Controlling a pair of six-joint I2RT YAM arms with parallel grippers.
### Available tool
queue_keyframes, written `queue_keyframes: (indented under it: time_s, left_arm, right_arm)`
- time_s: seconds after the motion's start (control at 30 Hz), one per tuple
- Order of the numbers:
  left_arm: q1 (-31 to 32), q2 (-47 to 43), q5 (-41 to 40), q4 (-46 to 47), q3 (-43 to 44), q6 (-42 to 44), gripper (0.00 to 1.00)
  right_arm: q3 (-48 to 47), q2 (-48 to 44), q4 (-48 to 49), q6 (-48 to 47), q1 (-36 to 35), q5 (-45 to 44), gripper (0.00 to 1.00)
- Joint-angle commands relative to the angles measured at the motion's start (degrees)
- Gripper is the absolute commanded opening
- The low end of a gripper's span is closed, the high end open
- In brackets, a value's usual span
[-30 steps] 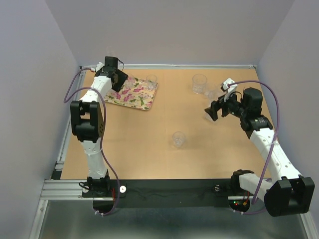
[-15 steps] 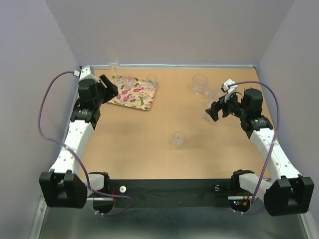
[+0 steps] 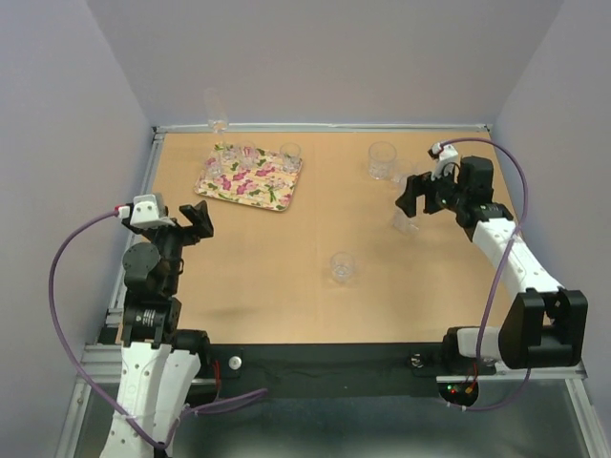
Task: Place the glasses into the tray
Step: Grab a glass with a robot arm
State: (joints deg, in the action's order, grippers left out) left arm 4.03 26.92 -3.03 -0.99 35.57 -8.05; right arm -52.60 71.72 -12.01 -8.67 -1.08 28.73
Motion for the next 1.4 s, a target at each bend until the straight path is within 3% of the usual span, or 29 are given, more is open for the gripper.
queue_keyframes:
  time_s: [0.0,0.1,0.3,0.97,1.07,1.23,1.37]
  left_arm:
    - [-0.08,-2.66,-0.84,6.53,-2.0,2.6,0.99]
    - [-0.08,-2.49,-0.66,7.76,-2.44,3.4,0.99]
    - [0.1,-2.92,0.83,7.41,-2.08,3.31,0.99]
    - [0.36,-3.98,0.74,7.59,-2.17,3.22,0.99]
    - [0.36,-3.89,0.66,7.59,-2.26,3.22,0.99]
    - [0.36,-3.98,0.83,7.59,-2.17,3.4,0.99]
    - [0.36,-3.98,0.92,7.59,-2.17,3.4,0.99]
  right_arm:
    - [-8.2,4.99,0.58,10.84,1.69,-7.02,1.0]
    - [-10.68,9.46,0.5,17.17,3.01,-8.86,0.95]
    - [-17.0,19.13,-0.2,27.21,8.98,-6.76,0.67]
    - [-21.58,31.02,-2.31,23.87,10.05,-5.53,0.41]
    - [-22.63,32.42,-3.28,23.52,10.05,-5.09,0.35]
    - [-24.04,32.96,-4.86,22.03,10.05,-5.35,0.05]
    - [-24.48,31.55,-5.22,20.01,10.05,-2.81,0.01]
